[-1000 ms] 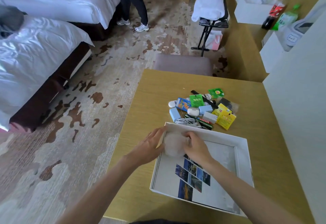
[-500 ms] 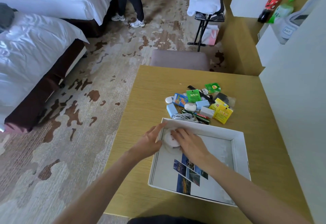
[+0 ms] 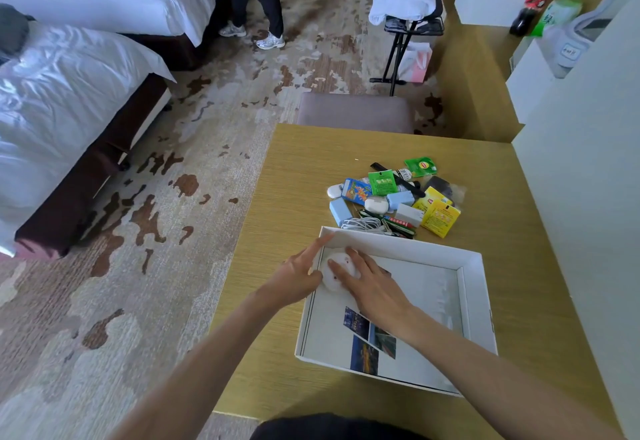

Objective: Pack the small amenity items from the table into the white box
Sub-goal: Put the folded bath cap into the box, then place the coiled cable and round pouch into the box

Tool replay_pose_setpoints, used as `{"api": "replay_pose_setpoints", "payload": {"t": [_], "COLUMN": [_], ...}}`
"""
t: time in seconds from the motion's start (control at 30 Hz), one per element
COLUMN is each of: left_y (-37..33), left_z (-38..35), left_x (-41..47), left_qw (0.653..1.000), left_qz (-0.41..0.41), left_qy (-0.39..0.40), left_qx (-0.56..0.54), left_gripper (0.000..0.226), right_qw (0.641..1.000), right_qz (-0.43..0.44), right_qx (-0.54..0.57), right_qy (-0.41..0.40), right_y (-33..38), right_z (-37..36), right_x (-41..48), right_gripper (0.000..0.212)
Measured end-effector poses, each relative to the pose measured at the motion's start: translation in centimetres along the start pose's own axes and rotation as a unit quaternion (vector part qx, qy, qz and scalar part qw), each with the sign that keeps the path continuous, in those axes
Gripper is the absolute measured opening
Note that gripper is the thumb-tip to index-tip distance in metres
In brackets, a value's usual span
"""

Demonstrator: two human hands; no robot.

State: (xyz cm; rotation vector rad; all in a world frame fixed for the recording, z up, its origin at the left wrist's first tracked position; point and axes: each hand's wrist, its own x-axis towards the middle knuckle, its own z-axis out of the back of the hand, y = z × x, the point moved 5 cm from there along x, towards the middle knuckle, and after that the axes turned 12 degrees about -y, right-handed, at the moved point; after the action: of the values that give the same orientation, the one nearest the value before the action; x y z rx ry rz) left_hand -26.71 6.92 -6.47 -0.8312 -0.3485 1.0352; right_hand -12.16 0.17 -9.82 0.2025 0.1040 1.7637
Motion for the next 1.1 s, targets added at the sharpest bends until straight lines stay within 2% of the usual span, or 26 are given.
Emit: {"api": "replay_pose_setpoints", "payload": {"t": [0.1,0.2,0.27,0.33,0.43,0.5,0.63,0.7,0.77,0.9,1.0,1.1], "left_y": [-0.1,-0.2,0.0,-0.1,-0.3,-0.1,0.0,0.2,0.5,0.5,0.0,0.2], "left_z": [0.0,0.2,0.2,0.2,0.9,1.6,2.3,2.4,2.4,1.7,0.9,-0.1], "left_x": [0.0,0.0,0.3,0.4,1.1,2.0,4.6,6.2,7.9,11.2,13.7,15.5], "left_qw": [1.0,1.0,1.0,1.0,0.993,0.988,0.986,0.987,0.987,0.993,0.998,0.998], "left_qz": [0.006,-0.002,-0.006,-0.027,-0.068,-0.048,-0.038,-0.035,-0.022,-0.019,-0.016,-0.002], "left_qy": [0.0,0.012,0.015,-0.002,-0.084,-0.128,-0.144,-0.149,-0.152,-0.111,-0.057,-0.008], "left_qx": [-0.004,-0.001,0.005,-0.014,-0.054,-0.068,-0.069,-0.058,-0.053,-0.017,0.011,0.056], "left_gripper": [0.078,0.078,0.076,0.066,0.048,0.043,0.032,0.029,0.027,0.028,0.026,0.027], "right_qw": [1.0,1.0,0.999,0.993,0.98,0.968,0.936,0.932,0.937,0.921,0.943,0.951], "right_qz": [0.003,0.001,0.003,0.004,-0.006,-0.016,-0.057,-0.086,-0.135,-0.243,-0.236,-0.202], "right_qx": [0.0,0.013,0.037,0.076,0.124,0.148,0.187,0.181,0.202,0.297,0.227,0.138], "right_qy": [0.004,-0.01,-0.036,-0.089,-0.155,-0.203,-0.294,-0.3,-0.25,-0.07,0.061,0.192], "right_y": [0.7,0.8,0.7,0.6,0.2,-0.5,-2.8,-4.4,-6.4,-9.8,-11.1,-11.3], "right_z": [-0.3,-0.1,0.5,1.7,3.9,5.7,9.3,10.0,9.4,6.8,4.8,3.3], "right_x": [0.6,0.7,0.6,0.4,0.1,0.2,2.1,3.6,5.6,8.5,9.8,10.4], "right_gripper": [0.084,0.081,0.071,0.051,0.029,0.022,0.018,0.015,0.015,0.023,0.029,0.034]}}
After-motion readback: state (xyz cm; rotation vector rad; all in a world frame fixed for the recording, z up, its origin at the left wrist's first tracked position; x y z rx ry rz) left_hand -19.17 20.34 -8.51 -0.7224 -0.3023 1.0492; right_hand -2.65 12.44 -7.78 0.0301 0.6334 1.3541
